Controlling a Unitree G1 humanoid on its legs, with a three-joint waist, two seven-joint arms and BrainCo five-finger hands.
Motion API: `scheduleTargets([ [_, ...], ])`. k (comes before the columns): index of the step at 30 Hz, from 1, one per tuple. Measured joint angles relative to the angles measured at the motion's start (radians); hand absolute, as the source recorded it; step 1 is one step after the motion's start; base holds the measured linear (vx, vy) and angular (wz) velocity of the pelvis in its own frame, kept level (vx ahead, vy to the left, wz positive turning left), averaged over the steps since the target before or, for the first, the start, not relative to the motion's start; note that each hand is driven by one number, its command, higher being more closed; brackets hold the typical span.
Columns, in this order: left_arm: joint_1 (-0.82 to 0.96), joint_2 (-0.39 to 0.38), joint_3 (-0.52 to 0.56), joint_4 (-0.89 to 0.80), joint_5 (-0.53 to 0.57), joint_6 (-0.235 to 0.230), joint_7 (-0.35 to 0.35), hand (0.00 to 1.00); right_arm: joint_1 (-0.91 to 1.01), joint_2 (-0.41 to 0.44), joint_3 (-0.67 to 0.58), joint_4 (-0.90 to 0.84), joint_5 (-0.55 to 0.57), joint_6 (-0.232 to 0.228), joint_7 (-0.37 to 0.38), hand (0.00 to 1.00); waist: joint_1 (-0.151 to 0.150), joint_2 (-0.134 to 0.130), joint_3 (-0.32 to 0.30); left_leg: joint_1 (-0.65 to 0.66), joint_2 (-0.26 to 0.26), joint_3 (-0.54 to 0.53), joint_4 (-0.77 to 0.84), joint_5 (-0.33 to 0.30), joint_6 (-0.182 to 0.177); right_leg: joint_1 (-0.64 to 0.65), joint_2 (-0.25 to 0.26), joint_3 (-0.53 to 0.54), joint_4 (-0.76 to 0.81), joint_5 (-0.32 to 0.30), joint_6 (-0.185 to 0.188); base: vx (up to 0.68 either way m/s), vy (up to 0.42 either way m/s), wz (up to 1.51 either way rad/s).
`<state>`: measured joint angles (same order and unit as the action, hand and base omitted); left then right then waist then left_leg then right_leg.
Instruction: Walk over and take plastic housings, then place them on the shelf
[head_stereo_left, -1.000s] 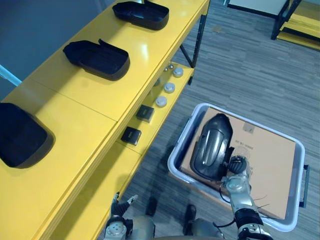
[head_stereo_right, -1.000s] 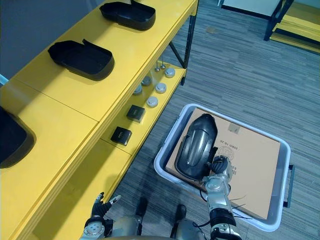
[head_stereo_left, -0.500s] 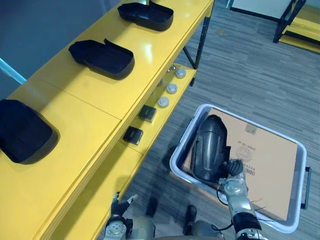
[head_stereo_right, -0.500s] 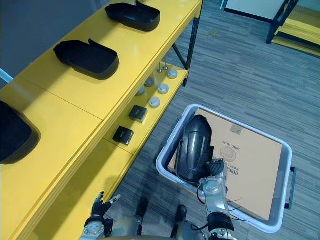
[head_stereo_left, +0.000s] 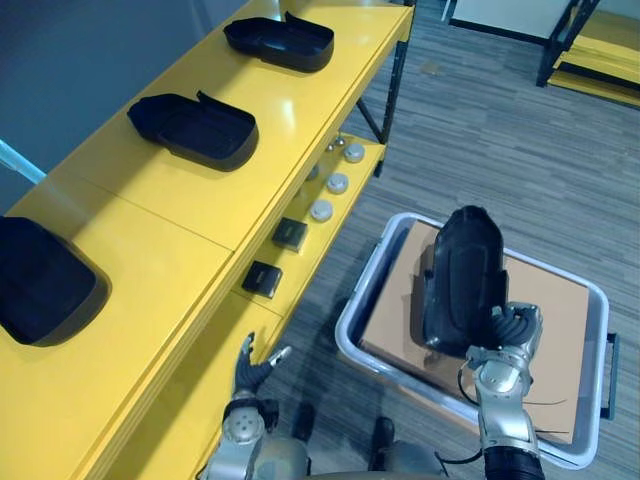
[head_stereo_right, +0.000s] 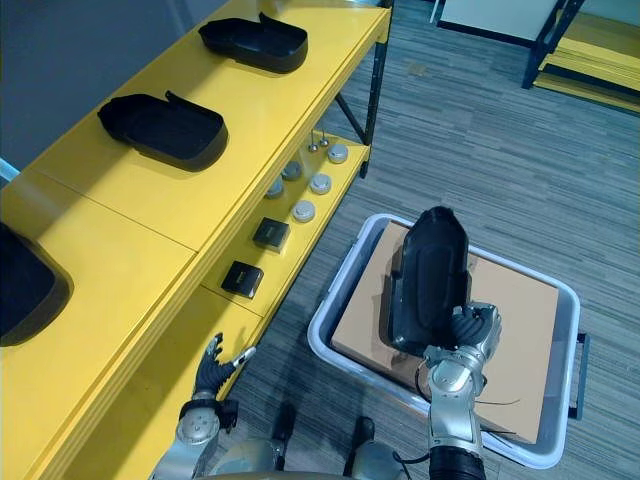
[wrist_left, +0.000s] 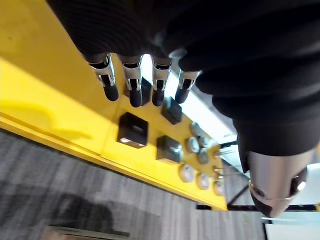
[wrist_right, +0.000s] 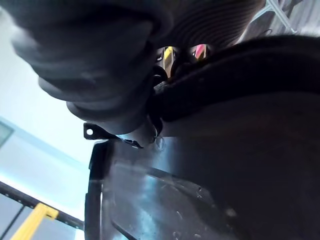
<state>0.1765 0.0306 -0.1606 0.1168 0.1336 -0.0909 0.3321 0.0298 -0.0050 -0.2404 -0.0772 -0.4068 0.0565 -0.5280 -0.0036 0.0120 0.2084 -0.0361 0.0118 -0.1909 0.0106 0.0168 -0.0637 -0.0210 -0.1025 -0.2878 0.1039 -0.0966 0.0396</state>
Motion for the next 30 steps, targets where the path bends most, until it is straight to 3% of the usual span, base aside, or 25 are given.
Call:
scheduleTargets([
  [6,-0.031,0.000,-0.079,-0.171,-0.018,-0.028,0.026,0.00,0.007,0.000,0.105,-0.142,-0.041,-0.014,-0.019,1.00,-0.014,-0.001,-0.032,0.027,-0.001,0.003,0.000,-0.003,0.004,0.020,0.005,0.015,-0.001,0.000,0.000,0.01,-0.005,-0.10],
  [11,-0.109,0.001,-0.165,-0.244,-0.035,-0.052,0.068,0.00,0.006,-0.002,0.199,-0.249,-0.075,-0.056,-0.037,1.00,-0.014,-0.001,-0.072,0.041,0.005,0.022,0.000,-0.015,0.023,0.017,0.015,0.044,-0.001,0.004,-0.002,-0.04,0.013,-0.11],
  [17,-0.194,0.004,-0.252,-0.244,-0.054,-0.053,0.084,0.00,-0.001,-0.003,0.335,-0.313,-0.066,-0.116,-0.036,1.00,-0.027,-0.007,-0.103,0.052,0.004,0.056,0.000,-0.018,0.028,0.015,0.017,0.077,-0.002,0.019,0.001,-0.04,0.025,-0.17],
  [24,-0.272,0.004,-0.344,-0.239,-0.064,-0.052,0.084,0.00,-0.001,-0.003,0.455,-0.340,-0.032,-0.128,-0.016,1.00,-0.035,-0.013,-0.119,0.063,0.006,0.083,-0.001,-0.040,0.034,0.002,0.023,0.108,-0.001,0.026,0.007,-0.06,0.024,-0.15],
  [30,-0.321,0.002,-0.358,-0.196,-0.086,-0.049,0.110,0.00,-0.002,-0.004,0.506,-0.355,0.009,-0.157,-0.013,1.00,-0.037,-0.021,-0.148,0.053,0.005,0.099,-0.001,-0.039,0.035,-0.016,0.022,0.126,-0.001,0.039,0.005,0.00,0.009,-0.09],
])
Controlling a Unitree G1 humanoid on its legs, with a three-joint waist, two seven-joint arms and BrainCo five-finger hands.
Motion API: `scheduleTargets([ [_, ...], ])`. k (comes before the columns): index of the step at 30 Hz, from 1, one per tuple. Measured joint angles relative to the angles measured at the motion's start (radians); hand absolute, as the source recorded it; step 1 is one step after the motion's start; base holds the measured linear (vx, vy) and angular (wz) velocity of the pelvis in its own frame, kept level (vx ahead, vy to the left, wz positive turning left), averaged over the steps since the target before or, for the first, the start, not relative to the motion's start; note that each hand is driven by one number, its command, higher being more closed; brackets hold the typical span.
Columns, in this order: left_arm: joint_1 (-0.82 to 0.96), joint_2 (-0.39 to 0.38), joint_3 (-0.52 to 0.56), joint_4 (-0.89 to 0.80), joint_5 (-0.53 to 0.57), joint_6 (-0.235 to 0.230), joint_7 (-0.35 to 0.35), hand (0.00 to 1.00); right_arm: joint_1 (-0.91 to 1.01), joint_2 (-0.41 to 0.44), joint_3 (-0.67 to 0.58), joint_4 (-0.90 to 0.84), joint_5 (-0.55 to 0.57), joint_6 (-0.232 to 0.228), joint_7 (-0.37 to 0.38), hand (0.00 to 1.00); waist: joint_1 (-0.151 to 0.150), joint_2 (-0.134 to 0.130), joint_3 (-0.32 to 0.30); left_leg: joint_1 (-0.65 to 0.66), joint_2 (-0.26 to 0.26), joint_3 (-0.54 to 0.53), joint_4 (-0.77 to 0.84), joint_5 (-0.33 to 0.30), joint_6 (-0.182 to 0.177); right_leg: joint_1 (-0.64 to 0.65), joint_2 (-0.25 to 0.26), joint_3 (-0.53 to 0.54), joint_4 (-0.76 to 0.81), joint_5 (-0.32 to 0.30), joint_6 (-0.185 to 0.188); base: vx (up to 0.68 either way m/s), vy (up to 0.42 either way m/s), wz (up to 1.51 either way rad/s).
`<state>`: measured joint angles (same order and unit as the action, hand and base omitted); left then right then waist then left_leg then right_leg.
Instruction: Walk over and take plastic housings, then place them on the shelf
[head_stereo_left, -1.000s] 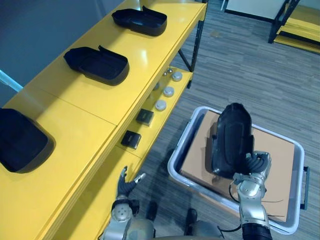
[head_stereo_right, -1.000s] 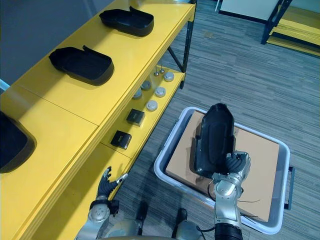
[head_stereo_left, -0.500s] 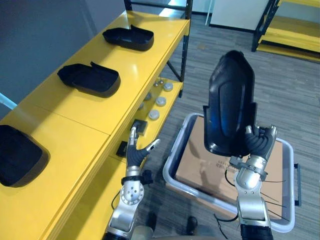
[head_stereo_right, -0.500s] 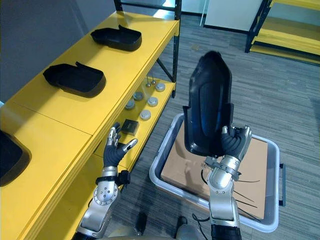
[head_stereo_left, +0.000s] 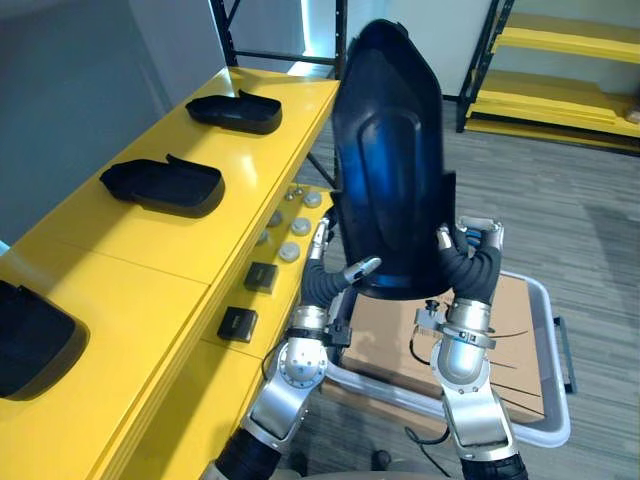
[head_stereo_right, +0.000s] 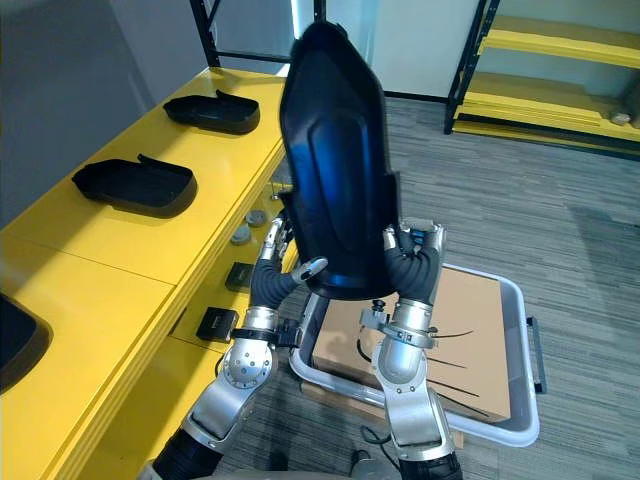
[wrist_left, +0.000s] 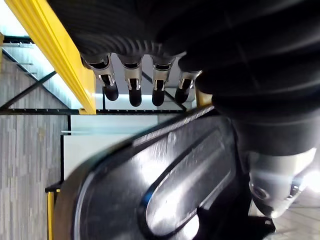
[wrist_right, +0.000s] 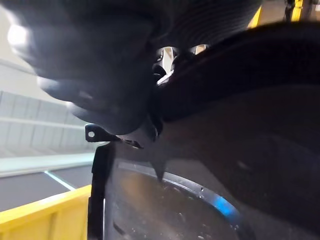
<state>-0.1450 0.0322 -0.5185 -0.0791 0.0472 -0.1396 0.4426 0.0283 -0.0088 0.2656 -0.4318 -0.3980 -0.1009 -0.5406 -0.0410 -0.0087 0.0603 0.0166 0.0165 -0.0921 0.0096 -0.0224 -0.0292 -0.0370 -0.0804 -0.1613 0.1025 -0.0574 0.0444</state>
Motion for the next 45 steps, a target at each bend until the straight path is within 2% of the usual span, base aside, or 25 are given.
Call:
scheduleTargets([
  [1,-0.003,0.000,0.000,0.000,-0.011,0.000,0.008,1.00,0.000,0.000,0.008,0.000,0.006,-0.003,0.000,1.00,-0.001,-0.001,-0.008,-0.002,0.000,0.001,0.000,0.000,0.000,-0.001,0.000,0.001,-0.001,0.003,-0.001,0.01,0.000,-0.04],
  [10,-0.036,0.015,-0.001,0.001,-0.056,0.000,0.045,1.00,0.000,-0.043,0.035,0.004,0.066,-0.011,0.003,1.00,-0.013,-0.001,-0.036,-0.001,0.000,0.012,0.000,0.000,0.000,0.002,-0.001,0.012,-0.021,0.016,0.001,0.00,0.000,-0.03],
  [14,-0.036,0.033,0.001,0.001,-0.064,0.001,0.055,1.00,0.006,-0.065,0.050,0.019,0.088,-0.019,0.003,1.00,-0.030,-0.002,-0.038,0.001,0.000,0.015,0.001,0.000,0.000,0.017,0.004,0.024,-0.053,0.035,0.000,-0.02,0.003,-0.05],
  [15,-0.036,0.038,0.001,0.001,-0.066,0.002,0.060,1.00,0.012,-0.070,0.057,0.019,0.095,-0.031,0.003,0.00,-0.032,-0.002,-0.038,0.001,0.000,0.018,0.001,0.000,0.000,0.017,0.005,0.025,-0.058,0.038,0.001,-0.03,0.000,-0.08],
  [20,-0.036,0.049,0.002,0.001,-0.069,0.023,0.061,1.00,0.038,-0.086,0.064,0.019,0.118,-0.072,0.012,0.00,-0.037,-0.002,-0.040,0.001,0.001,0.018,0.001,0.000,0.000,0.020,0.006,0.025,-0.071,0.046,-0.001,-0.03,-0.001,-0.02],
  [29,-0.036,0.050,0.012,0.001,-0.060,0.025,0.057,1.00,0.058,-0.097,0.061,0.025,0.154,-0.078,0.022,0.00,-0.037,-0.003,-0.047,0.003,0.001,0.022,0.001,0.000,0.000,0.022,0.006,0.026,-0.072,0.050,0.000,0.00,0.000,0.00],
  [34,-0.031,0.047,0.022,0.001,-0.022,0.025,0.025,1.00,0.035,-0.126,-0.021,-0.023,0.222,-0.090,0.067,0.00,-0.033,-0.003,-0.047,0.011,0.001,0.026,-0.004,0.000,0.000,0.028,0.007,0.028,-0.075,0.050,0.000,0.00,-0.001,-0.01],
  [39,0.022,0.044,0.051,0.002,0.017,0.025,-0.017,1.00,-0.037,-0.142,-0.238,-0.133,0.296,-0.148,0.066,0.00,-0.033,-0.010,-0.052,0.014,0.002,0.030,-0.009,0.000,0.000,0.035,0.009,0.031,-0.092,0.058,0.002,0.00,-0.002,-0.02],
  [45,0.117,0.040,0.188,0.002,0.025,0.026,-0.027,1.00,-0.038,-0.196,-0.648,-0.133,0.455,-0.213,0.066,0.00,-0.041,-0.016,-0.056,0.011,0.001,0.029,-0.011,0.000,0.000,0.035,0.009,0.029,-0.098,0.059,0.002,0.00,-0.001,0.01],
])
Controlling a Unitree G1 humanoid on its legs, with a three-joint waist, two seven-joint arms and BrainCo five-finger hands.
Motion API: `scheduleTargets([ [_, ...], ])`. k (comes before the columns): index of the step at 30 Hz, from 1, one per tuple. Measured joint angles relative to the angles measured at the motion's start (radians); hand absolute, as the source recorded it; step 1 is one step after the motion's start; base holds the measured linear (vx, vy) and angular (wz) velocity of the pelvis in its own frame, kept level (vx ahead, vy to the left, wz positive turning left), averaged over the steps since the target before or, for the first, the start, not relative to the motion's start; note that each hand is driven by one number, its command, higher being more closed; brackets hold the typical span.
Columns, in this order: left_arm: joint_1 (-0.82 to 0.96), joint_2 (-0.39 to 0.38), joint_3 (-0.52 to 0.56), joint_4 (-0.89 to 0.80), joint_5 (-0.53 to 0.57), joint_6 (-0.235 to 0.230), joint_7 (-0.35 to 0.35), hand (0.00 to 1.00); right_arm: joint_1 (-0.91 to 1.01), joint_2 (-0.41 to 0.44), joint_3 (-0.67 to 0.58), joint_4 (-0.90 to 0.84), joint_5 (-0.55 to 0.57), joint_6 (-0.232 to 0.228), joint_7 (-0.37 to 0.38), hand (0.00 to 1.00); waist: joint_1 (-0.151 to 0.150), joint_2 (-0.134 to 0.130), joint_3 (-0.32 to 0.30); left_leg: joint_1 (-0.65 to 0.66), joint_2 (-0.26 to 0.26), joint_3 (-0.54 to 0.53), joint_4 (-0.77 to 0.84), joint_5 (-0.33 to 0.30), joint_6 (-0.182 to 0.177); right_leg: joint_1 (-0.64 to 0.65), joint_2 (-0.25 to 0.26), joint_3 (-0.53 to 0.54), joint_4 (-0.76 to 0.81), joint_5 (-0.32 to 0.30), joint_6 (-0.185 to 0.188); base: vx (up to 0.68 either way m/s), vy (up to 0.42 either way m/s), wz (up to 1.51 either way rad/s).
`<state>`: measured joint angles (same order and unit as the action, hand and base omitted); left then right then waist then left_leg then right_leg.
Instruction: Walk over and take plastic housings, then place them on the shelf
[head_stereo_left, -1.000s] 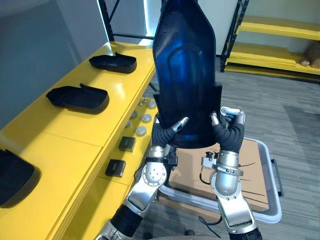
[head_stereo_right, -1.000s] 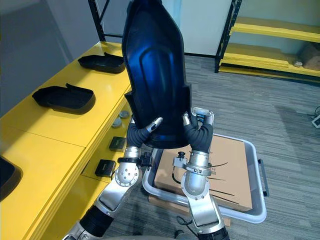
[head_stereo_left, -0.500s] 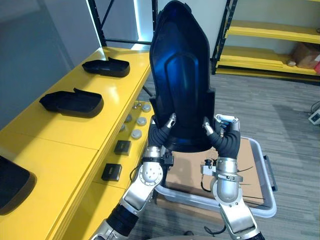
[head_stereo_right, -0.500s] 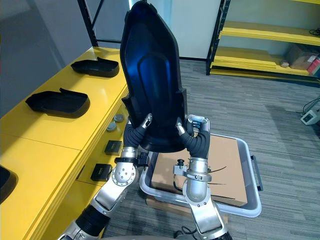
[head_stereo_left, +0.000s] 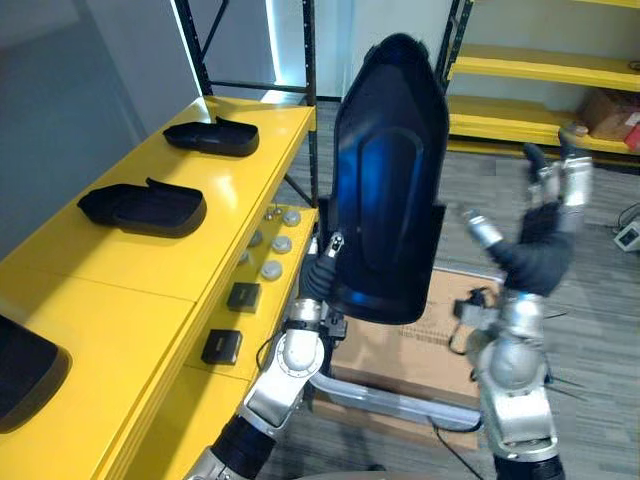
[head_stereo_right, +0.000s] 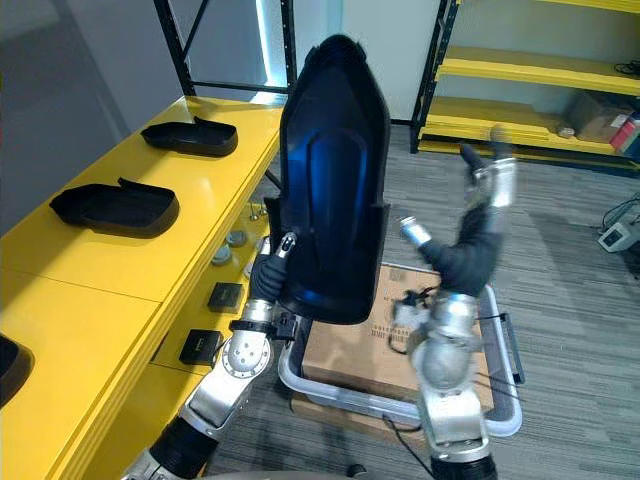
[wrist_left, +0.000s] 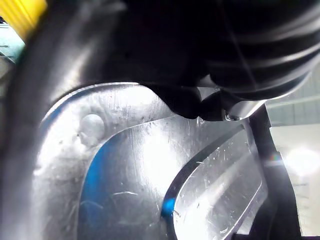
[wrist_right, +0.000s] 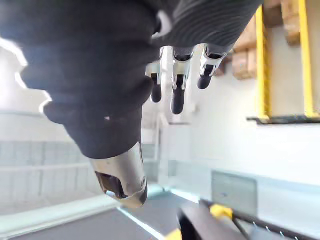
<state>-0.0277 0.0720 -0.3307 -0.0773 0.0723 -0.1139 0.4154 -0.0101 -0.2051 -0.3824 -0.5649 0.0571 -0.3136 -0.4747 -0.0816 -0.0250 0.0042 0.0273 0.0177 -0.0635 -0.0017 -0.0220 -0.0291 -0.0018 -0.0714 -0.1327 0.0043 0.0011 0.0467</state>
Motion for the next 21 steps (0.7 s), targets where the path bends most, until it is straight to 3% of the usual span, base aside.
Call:
scheduleTargets([
  [3,0.046,-0.001,0.063,-0.004,0.000,0.000,-0.002,1.00,0.039,0.000,-0.147,0.077,0.091,-0.041,-0.001,0.00,-0.015,0.000,0.000,-0.004,0.000,-0.005,0.000,0.000,0.000,0.000,0.001,-0.002,-0.003,0.000,0.000,0.00,-0.005,0.04],
  [5,0.071,-0.002,0.095,-0.013,-0.001,0.000,-0.002,1.00,0.105,0.001,-0.186,0.171,0.124,-0.042,0.001,0.00,-0.016,0.000,0.000,-0.006,0.000,-0.005,0.000,0.000,0.000,-0.002,0.001,-0.002,-0.003,0.000,0.000,0.00,0.000,0.00],
  [8,0.113,-0.011,0.142,-0.067,-0.002,-0.001,-0.001,1.00,0.209,0.010,-0.189,0.369,0.155,-0.018,0.034,0.00,-0.018,0.000,0.000,-0.009,0.000,-0.004,0.000,0.000,0.000,-0.005,0.001,-0.001,-0.004,0.000,0.000,0.00,0.000,0.00],
  [13,0.187,-0.011,0.201,-0.189,-0.002,-0.045,-0.003,1.00,0.319,0.096,-0.166,0.788,0.259,0.072,0.159,0.00,-0.015,0.015,0.004,-0.011,0.002,-0.005,0.001,-0.001,0.000,-0.005,-0.001,-0.001,0.009,-0.005,0.001,0.00,0.000,0.00],
  [21,0.245,-0.017,0.200,-0.191,-0.022,-0.061,-0.046,1.00,0.370,0.165,0.029,1.211,0.194,0.148,0.294,0.00,-0.008,0.015,0.012,-0.010,0.009,-0.007,0.001,-0.002,0.000,-0.017,-0.004,-0.007,0.074,-0.043,0.005,-0.03,-0.011,0.06],
])
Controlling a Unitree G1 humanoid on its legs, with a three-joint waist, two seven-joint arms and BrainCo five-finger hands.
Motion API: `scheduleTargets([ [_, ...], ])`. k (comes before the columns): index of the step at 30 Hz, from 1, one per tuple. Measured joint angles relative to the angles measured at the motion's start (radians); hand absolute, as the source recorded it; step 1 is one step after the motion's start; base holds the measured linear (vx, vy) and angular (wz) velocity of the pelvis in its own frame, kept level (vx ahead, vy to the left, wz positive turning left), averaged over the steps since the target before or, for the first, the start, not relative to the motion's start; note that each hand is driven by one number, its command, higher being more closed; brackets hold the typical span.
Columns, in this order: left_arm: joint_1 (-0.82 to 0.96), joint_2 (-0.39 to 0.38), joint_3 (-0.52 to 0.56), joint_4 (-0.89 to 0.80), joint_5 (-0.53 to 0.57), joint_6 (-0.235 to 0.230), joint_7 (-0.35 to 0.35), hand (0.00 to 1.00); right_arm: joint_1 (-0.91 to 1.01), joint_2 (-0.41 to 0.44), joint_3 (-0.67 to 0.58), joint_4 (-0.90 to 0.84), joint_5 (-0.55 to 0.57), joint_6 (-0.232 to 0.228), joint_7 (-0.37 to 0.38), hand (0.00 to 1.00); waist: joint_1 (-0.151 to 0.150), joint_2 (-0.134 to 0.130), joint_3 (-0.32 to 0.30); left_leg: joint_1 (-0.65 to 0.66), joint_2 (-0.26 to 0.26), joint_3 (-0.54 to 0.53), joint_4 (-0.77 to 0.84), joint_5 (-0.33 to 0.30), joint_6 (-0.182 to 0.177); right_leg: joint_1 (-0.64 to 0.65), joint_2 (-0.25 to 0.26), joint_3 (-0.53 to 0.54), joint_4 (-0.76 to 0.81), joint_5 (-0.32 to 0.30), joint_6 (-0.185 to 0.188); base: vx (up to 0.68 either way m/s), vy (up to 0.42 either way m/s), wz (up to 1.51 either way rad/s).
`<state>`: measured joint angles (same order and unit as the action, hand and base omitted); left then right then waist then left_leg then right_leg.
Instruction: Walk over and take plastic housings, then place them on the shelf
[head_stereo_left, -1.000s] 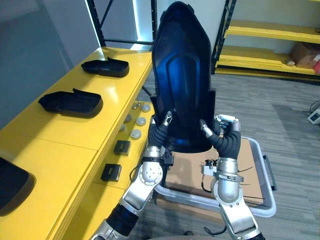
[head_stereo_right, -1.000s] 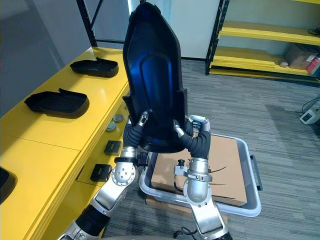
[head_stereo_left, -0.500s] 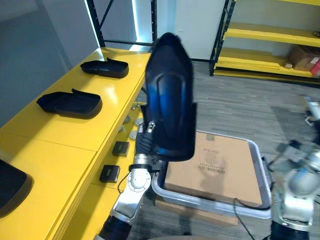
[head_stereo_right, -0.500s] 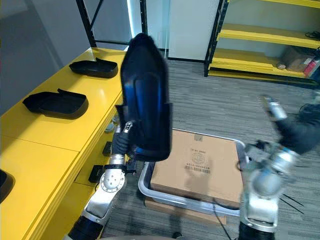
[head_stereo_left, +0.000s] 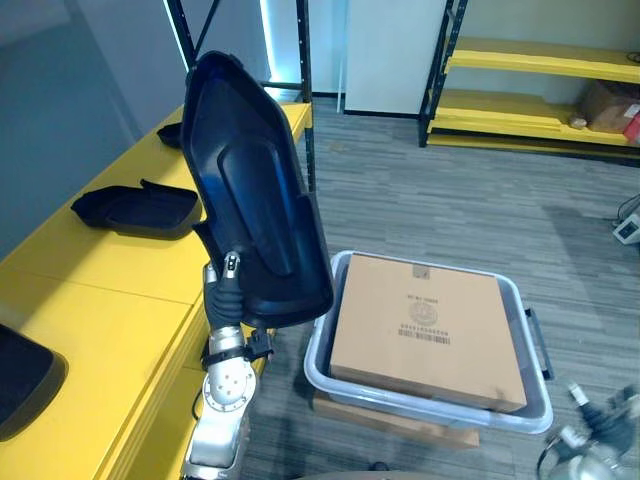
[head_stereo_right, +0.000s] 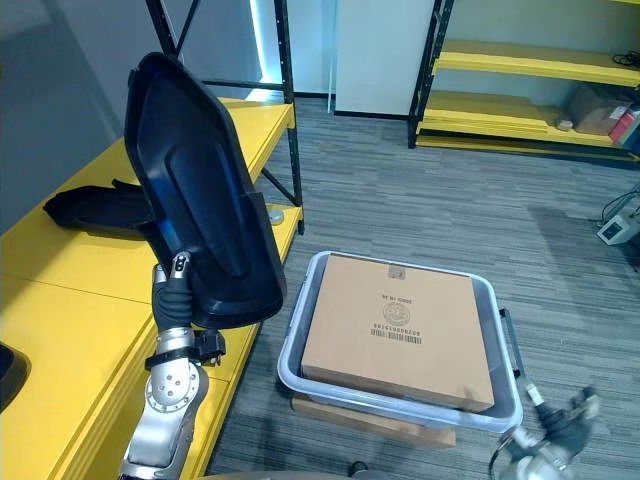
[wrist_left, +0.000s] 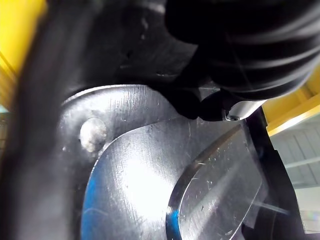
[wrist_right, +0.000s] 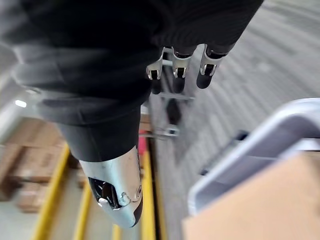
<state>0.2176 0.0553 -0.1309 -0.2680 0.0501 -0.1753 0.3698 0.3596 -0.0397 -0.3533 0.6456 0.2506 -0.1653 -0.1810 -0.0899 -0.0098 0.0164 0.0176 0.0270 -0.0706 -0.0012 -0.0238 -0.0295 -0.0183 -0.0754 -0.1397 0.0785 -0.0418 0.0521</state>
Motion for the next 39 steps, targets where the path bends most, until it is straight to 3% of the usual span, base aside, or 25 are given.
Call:
scheduleTargets([
  [4,0.001,-0.013,-0.035,0.003,-0.002,0.000,0.000,1.00,-0.002,0.031,0.029,0.155,-0.049,0.036,0.011,0.00,0.021,-0.003,0.005,0.007,-0.004,-0.015,-0.001,0.000,0.000,0.001,-0.009,-0.018,0.037,-0.020,-0.004,-0.01,-0.006,0.13],
  [10,-0.001,-0.011,-0.040,0.016,-0.021,-0.001,-0.001,1.00,-0.027,0.031,0.097,0.219,-0.085,0.060,0.014,0.00,0.027,-0.010,0.012,0.023,-0.011,-0.080,-0.015,0.002,-0.002,0.041,-0.026,-0.084,0.047,-0.048,-0.001,0.01,-0.004,0.31],
  [14,-0.016,-0.008,-0.084,0.016,-0.021,-0.001,0.000,1.00,-0.045,0.024,0.136,0.264,-0.118,0.062,0.029,0.00,0.054,-0.042,0.029,-0.013,-0.047,-0.183,0.036,0.009,-0.011,0.041,-0.058,-0.186,0.134,-0.114,0.002,0.04,-0.047,0.91],
  [16,-0.045,-0.008,-0.114,0.016,-0.021,-0.001,0.002,1.00,-0.077,0.017,0.167,0.284,-0.147,0.061,0.029,0.00,0.077,-0.060,0.052,-0.061,-0.064,-0.244,0.061,0.036,-0.046,0.040,-0.076,-0.274,0.155,-0.135,-0.005,0.02,-0.059,1.20],
  [18,-0.056,-0.009,-0.127,0.014,-0.021,-0.001,0.003,1.00,-0.110,0.015,0.172,0.301,-0.156,0.059,0.029,0.00,0.079,-0.065,0.069,-0.098,-0.072,-0.228,0.064,0.078,-0.061,0.044,-0.090,-0.331,0.151,-0.138,-0.010,-0.06,-0.023,1.07],
  [19,-0.068,-0.012,-0.144,0.012,-0.020,-0.003,0.003,1.00,-0.137,0.006,0.170,0.317,-0.171,0.060,0.018,0.00,0.079,-0.053,0.088,-0.124,-0.038,-0.034,0.056,0.057,-0.025,0.059,-0.097,-0.408,0.140,-0.133,-0.020,-0.12,0.019,1.24],
  [20,-0.072,-0.013,-0.150,0.012,-0.020,-0.005,0.001,1.00,-0.138,-0.001,0.165,0.321,-0.171,0.064,0.003,0.00,0.078,-0.050,0.092,-0.139,-0.015,0.075,0.068,0.033,0.008,0.063,-0.097,-0.436,0.143,-0.134,-0.021,-0.11,0.031,1.22],
  [22,-0.095,-0.011,-0.163,0.012,-0.019,-0.007,0.003,1.00,-0.127,-0.009,0.171,0.322,-0.184,0.069,0.004,0.00,0.057,-0.058,0.099,-0.186,0.089,0.402,0.195,-0.026,0.077,0.087,-0.127,-0.517,0.147,-0.134,-0.021,-0.05,0.027,1.10],
  [23,-0.105,-0.011,-0.168,0.013,-0.019,-0.007,0.002,1.00,-0.127,-0.009,0.175,0.322,-0.184,0.071,0.007,0.00,0.045,-0.061,0.098,-0.193,0.124,0.494,0.255,-0.040,0.102,0.096,-0.144,-0.553,0.151,-0.135,-0.018,-0.02,0.073,1.07],
  [25,-0.131,-0.014,-0.191,0.013,-0.020,-0.012,0.001,1.00,-0.116,-0.015,0.173,0.329,-0.184,0.074,-0.010,0.00,0.043,-0.049,0.091,-0.199,0.175,0.578,0.381,-0.067,0.149,0.113,-0.169,-0.606,0.172,-0.144,0.013,0.02,0.156,0.98],
  [26,-0.159,-0.024,-0.213,0.014,-0.021,-0.021,0.000,1.00,-0.108,-0.038,0.153,0.341,-0.183,0.074,-0.030,0.00,0.026,-0.022,0.087,-0.195,0.167,0.577,0.383,-0.096,0.108,0.138,-0.174,-0.656,0.210,-0.171,0.042,0.04,0.193,1.19],
  [27,-0.167,-0.017,-0.217,0.013,-0.021,-0.027,-0.001,1.00,-0.112,-0.036,0.141,0.357,-0.182,0.077,-0.035,0.00,0.013,-0.022,0.087,-0.191,0.141,0.556,0.351,-0.092,0.099,0.137,-0.187,-0.668,0.213,-0.177,0.050,0.02,0.205,1.58],
  [28,-0.177,-0.006,-0.229,0.013,-0.025,-0.033,0.000,1.00,-0.118,-0.034,0.128,0.386,-0.183,0.081,-0.032,0.00,-0.003,-0.043,0.073,-0.169,0.077,0.525,0.252,-0.071,0.096,0.155,-0.211,-0.708,0.199,-0.174,0.052,0.02,0.207,1.42],
  [29,-0.180,-0.002,-0.229,0.013,-0.042,-0.034,0.001,1.00,-0.122,-0.031,0.128,0.395,-0.183,0.084,-0.022,0.00,-0.006,-0.042,0.071,-0.138,0.036,0.519,0.180,-0.056,0.089,0.182,-0.225,-0.738,0.172,-0.165,0.054,0.04,0.221,1.22],
  [32,-0.181,-0.003,-0.233,0.013,-0.049,-0.038,0.002,1.00,-0.145,-0.014,0.128,0.400,-0.183,0.087,-0.007,0.00,-0.004,-0.022,0.060,-0.142,-0.017,0.480,0.163,-0.046,0.108,0.198,-0.250,-0.754,0.179,-0.143,0.048,0.05,0.162,0.77],
  [34,-0.180,-0.005,-0.236,0.013,-0.048,-0.037,0.001,1.00,-0.179,-0.023,0.131,0.388,-0.195,0.093,0.011,0.00,-0.001,-0.003,0.061,-0.137,-0.053,0.453,0.187,-0.075,0.133,0.189,-0.328,-0.729,0.317,-0.129,0.036,0.13,0.242,0.47],
  [35,-0.179,-0.005,-0.238,0.013,-0.048,-0.037,0.001,1.00,-0.179,-0.026,0.136,0.386,-0.203,0.094,0.012,0.00,0.003,0.002,0.061,-0.127,-0.056,0.448,0.186,-0.079,0.138,0.168,-0.346,-0.694,0.364,-0.115,0.012,0.15,0.218,0.30],
  [36,-0.178,-0.005,-0.240,0.014,-0.047,-0.037,0.001,1.00,-0.178,-0.032,0.136,0.386,-0.206,0.094,0.012,0.00,0.006,0.015,0.062,-0.108,-0.055,0.427,0.179,-0.086,0.143,0.120,-0.360,-0.594,0.467,-0.086,-0.060,0.14,0.139,0.25],
  [37,-0.178,-0.004,-0.244,0.015,-0.046,-0.039,0.002,1.00,-0.178,-0.033,0.133,0.382,-0.206,0.094,0.012,0.00,-0.001,0.021,0.065,-0.091,-0.046,0.402,0.171,-0.088,0.142,0.074,-0.321,-0.463,0.520,-0.141,-0.057,0.14,0.115,0.33],
  [38,-0.178,-0.003,-0.242,0.016,-0.046,-0.040,0.003,1.00,-0.178,-0.030,0.133,0.377,-0.207,0.093,0.012,0.00,-0.005,0.026,0.067,-0.084,-0.044,0.388,0.164,-0.087,0.141,0.050,-0.288,-0.401,0.532,-0.173,-0.048,0.11,0.076,0.48],
  [39,-0.179,-0.004,-0.237,0.024,-0.042,-0.043,0.003,1.00,-0.178,-0.023,0.135,0.358,-0.213,0.093,0.012,0.00,-0.009,0.028,0.072,-0.065,-0.045,0.359,0.142,-0.081,0.133,0.003,-0.213,-0.270,0.533,-0.220,-0.043,0.11,0.038,0.60],
])
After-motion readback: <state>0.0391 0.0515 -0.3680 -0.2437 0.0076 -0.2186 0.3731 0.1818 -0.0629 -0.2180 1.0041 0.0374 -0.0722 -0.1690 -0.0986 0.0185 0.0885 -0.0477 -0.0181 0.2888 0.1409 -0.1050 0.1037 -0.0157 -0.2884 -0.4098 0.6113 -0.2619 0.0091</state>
